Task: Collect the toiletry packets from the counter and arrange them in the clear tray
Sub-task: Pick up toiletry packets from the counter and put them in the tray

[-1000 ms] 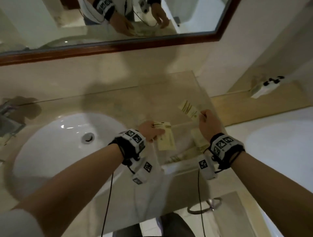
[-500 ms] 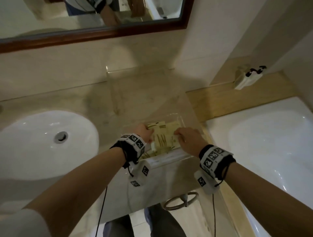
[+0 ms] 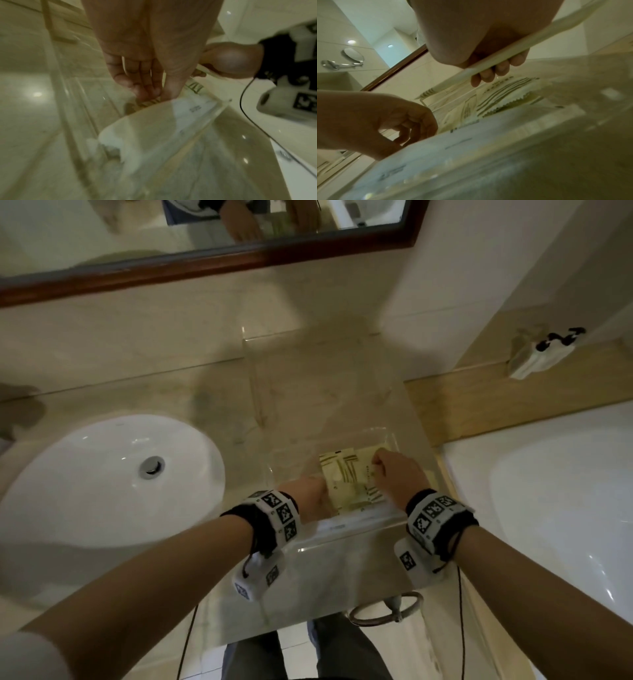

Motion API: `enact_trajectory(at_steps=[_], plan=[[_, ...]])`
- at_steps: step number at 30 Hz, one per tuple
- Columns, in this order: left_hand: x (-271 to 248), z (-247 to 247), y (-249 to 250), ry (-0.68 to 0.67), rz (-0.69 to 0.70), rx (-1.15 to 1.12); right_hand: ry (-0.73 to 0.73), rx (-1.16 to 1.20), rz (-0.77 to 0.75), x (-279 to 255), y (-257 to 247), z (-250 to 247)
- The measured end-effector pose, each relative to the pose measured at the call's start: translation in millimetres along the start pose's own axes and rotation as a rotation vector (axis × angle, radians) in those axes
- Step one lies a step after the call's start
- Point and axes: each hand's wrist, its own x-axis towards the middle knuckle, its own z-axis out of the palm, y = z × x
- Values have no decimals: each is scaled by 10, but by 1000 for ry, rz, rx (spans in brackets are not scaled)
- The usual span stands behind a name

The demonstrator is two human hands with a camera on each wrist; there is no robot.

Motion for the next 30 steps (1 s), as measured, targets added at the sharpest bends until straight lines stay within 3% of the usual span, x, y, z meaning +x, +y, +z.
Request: enact_trajectory(at_steps=[6, 16, 21, 26, 30], plan=[[23, 114, 34, 10, 85, 201, -60, 44, 36, -46, -65, 118], [35, 118, -136, 21, 257, 162, 34, 78, 14, -55, -36, 202], [-5, 52, -212, 14, 164, -5, 21, 47, -47, -137, -91, 218], [-105, -46, -293, 36, 43, -38, -107, -63, -164, -188, -181, 299], [-228, -54, -262, 58, 3, -140, -69, -48, -215, -234, -218, 438]])
